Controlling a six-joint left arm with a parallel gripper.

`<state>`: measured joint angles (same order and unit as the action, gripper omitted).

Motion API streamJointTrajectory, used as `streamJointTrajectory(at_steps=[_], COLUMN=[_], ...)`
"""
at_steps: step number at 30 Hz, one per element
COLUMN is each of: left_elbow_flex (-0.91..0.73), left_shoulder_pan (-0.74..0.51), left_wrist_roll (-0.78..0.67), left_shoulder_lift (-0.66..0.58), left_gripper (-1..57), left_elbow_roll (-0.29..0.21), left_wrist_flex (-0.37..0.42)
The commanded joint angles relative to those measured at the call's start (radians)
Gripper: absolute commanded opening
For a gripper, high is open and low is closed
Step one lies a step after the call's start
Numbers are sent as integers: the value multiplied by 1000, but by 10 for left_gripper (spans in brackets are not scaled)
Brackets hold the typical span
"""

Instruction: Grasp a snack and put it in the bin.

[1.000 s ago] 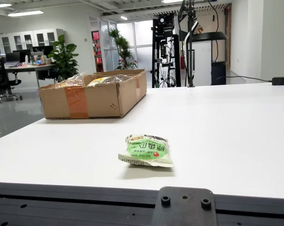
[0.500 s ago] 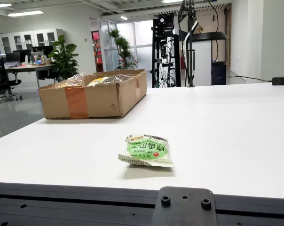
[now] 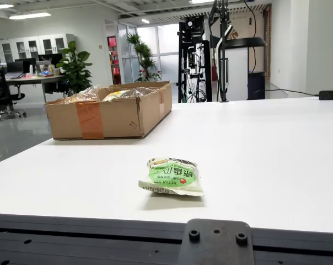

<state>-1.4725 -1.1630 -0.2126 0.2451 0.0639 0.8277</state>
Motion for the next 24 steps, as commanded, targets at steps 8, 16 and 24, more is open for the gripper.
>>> streamJointTrajectory(at_steps=[8,16,24], left_elbow_flex=[-2,-3,-4], left_shoulder_pan=[-37,-34,-23], left_wrist_roll=[39,97,153], left_shoulder_lift=[159,233,251], left_gripper=[72,255,371], left_elbow_roll=[-2,-4,-5], left_wrist_flex=[-42,-84,-118])
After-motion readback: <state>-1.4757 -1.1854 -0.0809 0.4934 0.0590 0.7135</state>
